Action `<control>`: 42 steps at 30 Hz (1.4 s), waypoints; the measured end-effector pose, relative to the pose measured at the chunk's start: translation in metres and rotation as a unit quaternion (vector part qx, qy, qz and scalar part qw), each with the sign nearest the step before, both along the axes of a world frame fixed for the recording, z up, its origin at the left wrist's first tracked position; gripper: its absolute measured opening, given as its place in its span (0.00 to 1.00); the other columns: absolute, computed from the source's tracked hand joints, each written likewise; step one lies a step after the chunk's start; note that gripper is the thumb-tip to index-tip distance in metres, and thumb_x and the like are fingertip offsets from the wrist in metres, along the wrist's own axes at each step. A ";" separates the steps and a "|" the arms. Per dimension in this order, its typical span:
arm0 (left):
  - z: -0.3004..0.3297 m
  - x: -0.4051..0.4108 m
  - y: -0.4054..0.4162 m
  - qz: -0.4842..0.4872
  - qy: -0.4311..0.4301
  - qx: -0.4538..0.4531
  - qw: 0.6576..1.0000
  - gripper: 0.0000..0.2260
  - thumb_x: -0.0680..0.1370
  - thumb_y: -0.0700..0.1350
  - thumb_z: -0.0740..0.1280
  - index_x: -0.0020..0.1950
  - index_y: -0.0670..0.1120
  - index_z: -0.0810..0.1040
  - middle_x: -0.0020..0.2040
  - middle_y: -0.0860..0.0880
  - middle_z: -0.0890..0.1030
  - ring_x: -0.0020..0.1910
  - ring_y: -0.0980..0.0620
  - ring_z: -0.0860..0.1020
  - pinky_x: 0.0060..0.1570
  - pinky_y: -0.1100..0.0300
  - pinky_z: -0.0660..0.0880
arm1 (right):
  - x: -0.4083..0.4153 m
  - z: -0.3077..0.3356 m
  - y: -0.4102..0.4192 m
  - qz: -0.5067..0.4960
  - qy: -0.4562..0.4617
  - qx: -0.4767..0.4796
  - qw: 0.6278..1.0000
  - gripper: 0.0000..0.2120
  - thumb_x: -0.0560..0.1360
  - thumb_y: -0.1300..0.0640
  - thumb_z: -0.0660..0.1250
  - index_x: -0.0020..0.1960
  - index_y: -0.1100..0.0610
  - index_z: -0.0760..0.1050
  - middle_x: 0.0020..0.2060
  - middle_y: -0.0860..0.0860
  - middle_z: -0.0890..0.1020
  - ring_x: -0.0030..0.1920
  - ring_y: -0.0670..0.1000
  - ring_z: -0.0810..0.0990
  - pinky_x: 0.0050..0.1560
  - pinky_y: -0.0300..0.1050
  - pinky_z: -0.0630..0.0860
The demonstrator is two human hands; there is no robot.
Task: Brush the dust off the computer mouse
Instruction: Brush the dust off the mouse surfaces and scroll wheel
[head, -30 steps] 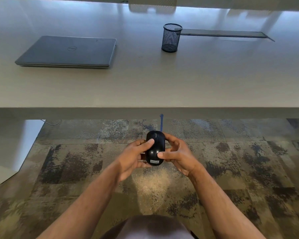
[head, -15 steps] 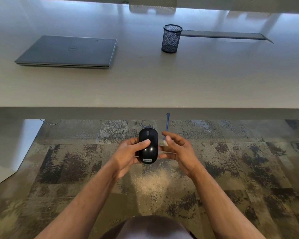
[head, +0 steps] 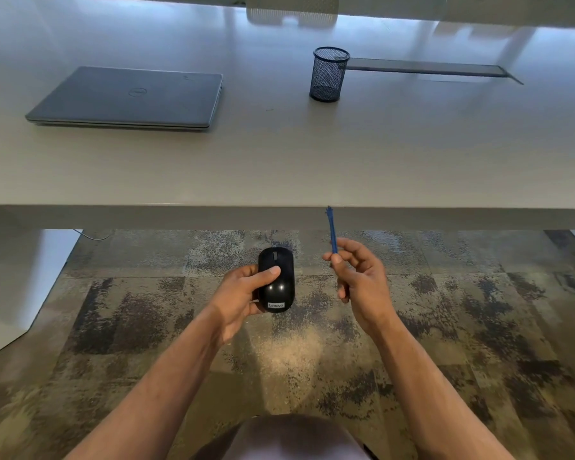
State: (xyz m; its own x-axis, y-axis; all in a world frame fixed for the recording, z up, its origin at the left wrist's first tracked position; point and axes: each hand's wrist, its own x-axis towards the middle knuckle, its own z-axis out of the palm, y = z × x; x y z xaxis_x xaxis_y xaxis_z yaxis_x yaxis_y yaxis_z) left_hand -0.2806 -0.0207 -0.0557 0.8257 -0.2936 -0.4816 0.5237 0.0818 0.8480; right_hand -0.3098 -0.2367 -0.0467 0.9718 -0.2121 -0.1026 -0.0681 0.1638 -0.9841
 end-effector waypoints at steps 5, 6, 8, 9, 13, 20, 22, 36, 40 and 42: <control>-0.001 0.001 0.002 -0.001 0.001 0.002 1.000 0.25 0.69 0.49 0.74 0.61 0.38 0.75 0.53 0.40 0.84 0.52 0.41 0.82 0.55 0.43 0.78 | 0.000 0.008 0.007 0.019 -0.027 -0.017 0.999 0.04 0.83 0.65 0.59 0.53 0.60 0.72 0.47 0.53 0.86 0.22 0.45 0.67 0.22 0.38 0.69; -0.001 0.001 0.002 -0.001 0.002 0.002 1.000 0.25 0.69 0.49 0.74 0.61 0.37 0.75 0.53 0.40 0.84 0.52 0.41 0.83 0.55 0.43 0.78 | 0.000 0.010 0.008 0.025 -0.029 -0.029 0.999 0.04 0.84 0.64 0.58 0.53 0.62 0.71 0.49 0.53 0.86 0.21 0.46 0.67 0.22 0.39 0.69; -0.001 0.002 0.002 0.000 0.002 0.000 1.000 0.25 0.68 0.49 0.74 0.60 0.38 0.75 0.52 0.40 0.84 0.52 0.41 0.83 0.54 0.44 0.79 | -0.001 0.014 0.011 0.032 -0.034 -0.046 0.998 0.05 0.84 0.62 0.57 0.54 0.63 0.70 0.52 0.53 0.86 0.21 0.47 0.67 0.23 0.40 0.69; -0.001 0.002 0.003 0.000 0.003 -0.001 1.000 0.24 0.68 0.48 0.74 0.60 0.38 0.75 0.52 0.39 0.84 0.51 0.41 0.83 0.53 0.45 0.79 | -0.001 0.015 0.012 0.033 -0.034 -0.048 0.998 0.06 0.84 0.62 0.57 0.54 0.64 0.70 0.52 0.52 0.86 0.22 0.47 0.68 0.24 0.40 0.70; 0.001 0.004 0.003 0.005 0.007 -0.007 1.000 0.21 0.68 0.48 0.74 0.58 0.40 0.76 0.52 0.40 0.84 0.50 0.43 0.83 0.48 0.48 0.80 | 0.001 0.020 0.016 0.031 -0.030 -0.069 0.997 0.05 0.83 0.60 0.61 0.52 0.59 0.75 0.35 0.50 0.78 0.28 0.46 0.69 0.28 0.40 0.69; 0.004 0.006 0.006 0.002 0.006 -0.002 1.000 0.22 0.70 0.48 0.73 0.59 0.39 0.76 0.53 0.40 0.84 0.51 0.43 0.83 0.48 0.49 0.80 | -0.001 0.022 0.024 0.095 -0.074 -0.100 0.988 0.05 0.79 0.64 0.68 0.45 0.57 0.80 0.32 0.56 0.75 0.31 0.51 0.69 0.31 0.38 0.69; 0.004 0.007 0.006 0.003 0.006 -0.003 1.000 0.22 0.70 0.49 0.73 0.59 0.39 0.76 0.53 0.40 0.83 0.51 0.42 0.83 0.49 0.48 0.80 | -0.002 0.021 0.026 0.105 -0.077 -0.123 0.984 0.04 0.77 0.64 0.70 0.46 0.57 0.81 0.32 0.52 0.78 0.31 0.49 0.72 0.32 0.37 0.72; 0.009 0.002 0.006 -0.034 0.011 0.008 0.999 0.24 0.68 0.48 0.73 0.61 0.39 0.76 0.53 0.40 0.84 0.53 0.41 0.82 0.53 0.45 0.79 | 0.022 0.006 0.016 -0.012 -0.017 -0.195 0.981 0.02 0.76 0.58 0.73 0.45 0.51 0.82 0.34 0.49 0.81 0.33 0.43 0.77 0.38 0.39 0.77; 0.012 0.003 0.008 -0.025 0.012 -0.004 1.000 0.24 0.69 0.47 0.73 0.61 0.38 0.76 0.54 0.39 0.83 0.53 0.41 0.82 0.51 0.48 0.80 | 0.017 -0.001 0.006 -0.035 0.010 -0.135 0.990 0.04 0.76 0.59 0.73 0.49 0.59 0.82 0.31 0.49 0.81 0.29 0.44 0.76 0.33 0.35 0.74; 0.014 0.006 0.009 -0.010 0.019 -0.012 1.000 0.24 0.69 0.46 0.72 0.61 0.36 0.76 0.54 0.38 0.83 0.52 0.41 0.82 0.48 0.49 0.80 | 0.008 0.002 0.004 0.009 -0.018 -0.107 0.994 0.03 0.76 0.63 0.72 0.47 0.63 0.82 0.30 0.53 0.79 0.27 0.45 0.74 0.30 0.34 0.71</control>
State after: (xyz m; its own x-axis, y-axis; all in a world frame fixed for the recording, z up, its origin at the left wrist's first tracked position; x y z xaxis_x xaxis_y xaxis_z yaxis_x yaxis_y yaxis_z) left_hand -0.2744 -0.0118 -0.0418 0.8006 -0.3218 -0.5055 0.5576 0.0913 0.8251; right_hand -0.3019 -0.2324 -0.0443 0.9780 -0.2074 -0.0215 -0.0327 -0.0506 -0.9982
